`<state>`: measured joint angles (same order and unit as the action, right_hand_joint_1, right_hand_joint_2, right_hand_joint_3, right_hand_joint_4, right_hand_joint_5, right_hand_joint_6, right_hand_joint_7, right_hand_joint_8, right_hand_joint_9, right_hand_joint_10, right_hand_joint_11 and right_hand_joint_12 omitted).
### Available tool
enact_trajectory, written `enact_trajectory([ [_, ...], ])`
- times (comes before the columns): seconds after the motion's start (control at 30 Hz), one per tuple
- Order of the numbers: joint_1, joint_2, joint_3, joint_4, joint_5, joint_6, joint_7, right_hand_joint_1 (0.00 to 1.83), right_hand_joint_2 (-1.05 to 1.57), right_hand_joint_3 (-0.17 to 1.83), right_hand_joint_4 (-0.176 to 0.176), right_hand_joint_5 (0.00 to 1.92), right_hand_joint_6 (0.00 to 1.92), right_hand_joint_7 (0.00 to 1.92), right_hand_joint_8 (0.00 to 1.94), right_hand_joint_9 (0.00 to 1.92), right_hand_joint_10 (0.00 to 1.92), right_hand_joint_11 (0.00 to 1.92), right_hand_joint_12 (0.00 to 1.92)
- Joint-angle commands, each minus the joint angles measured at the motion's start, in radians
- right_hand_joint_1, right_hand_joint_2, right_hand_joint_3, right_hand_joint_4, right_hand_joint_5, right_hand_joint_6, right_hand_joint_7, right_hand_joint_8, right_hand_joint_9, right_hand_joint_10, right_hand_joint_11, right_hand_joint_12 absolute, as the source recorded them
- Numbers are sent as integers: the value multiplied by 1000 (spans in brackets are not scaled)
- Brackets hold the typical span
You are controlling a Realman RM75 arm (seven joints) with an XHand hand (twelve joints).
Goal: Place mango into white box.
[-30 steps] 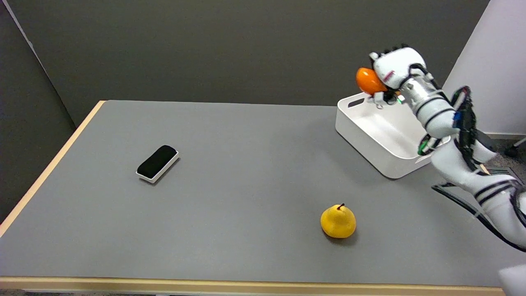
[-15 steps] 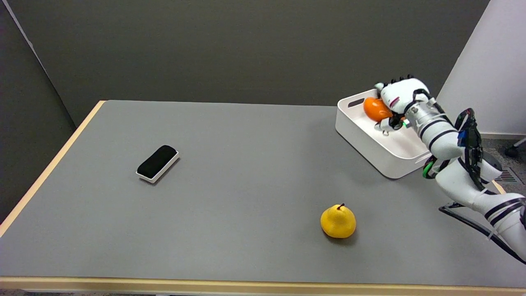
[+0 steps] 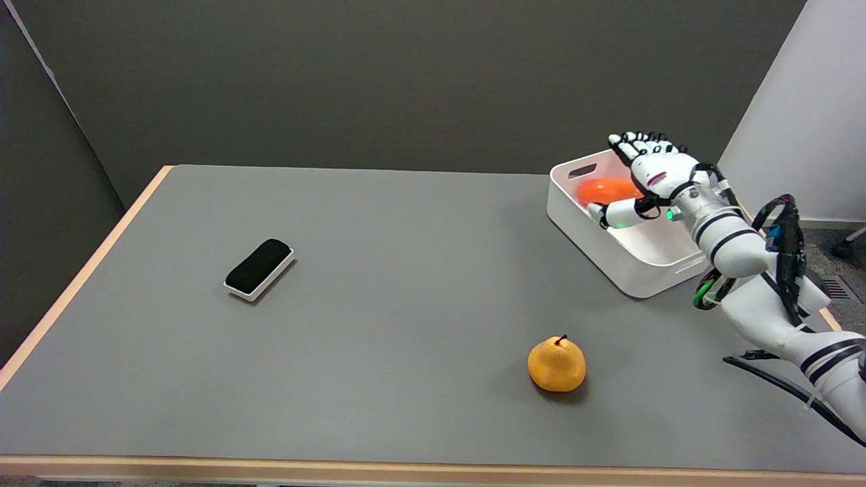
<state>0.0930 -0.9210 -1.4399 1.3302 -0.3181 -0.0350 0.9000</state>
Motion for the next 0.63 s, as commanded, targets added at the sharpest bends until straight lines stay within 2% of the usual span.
enact_trajectory([
  [0.03, 23, -58, 206, -205, 666, 583, 239, 448, 681, 654, 19, -1, -1, -1, -1, -1, -1, -1, 96],
  [0.1, 36, -58, 162, -229, 843, 715, 247, 423, 689, 707, 21, -1, -1, -1, -1, -1, -1, -1, 46],
  [0.17, 41, -58, 106, -242, 1045, 846, 255, 345, 672, 906, 23, -1, 6, -1, 1, -1, 8, -1, 127],
  [0.23, 27, -57, 57, -230, 1242, 974, 255, 300, 760, 803, 17, -1, 100, -1, 31, -1, 132, -1, 399],
  [0.3, 11, -53, 33, -226, 1328, 1040, 260, 277, 747, 871, 18, 16, 255, 24, 209, -1, 442, -1, 636],
  [0.37, -15, -45, 20, -230, 1384, 1080, 288, 265, 764, 872, 26, 67, 296, 120, 243, 68, 572, -1, 861],
  [0.4, -31, -41, 14, -240, 1401, 1091, 331, 260, 763, 878, 29, 78, 301, 143, 247, 86, 592, -1, 909],
  [0.53, -54, -29, -17, -305, 1396, 1153, 528, 235, 686, 997, 32, 85, 308, 153, 281, 111, 623, -1, 1022],
  [0.63, -52, -22, -45, -346, 1392, 1205, 619, 212, 738, 914, 34, 53, 291, 124, 257, 102, 594, -1, 966],
])
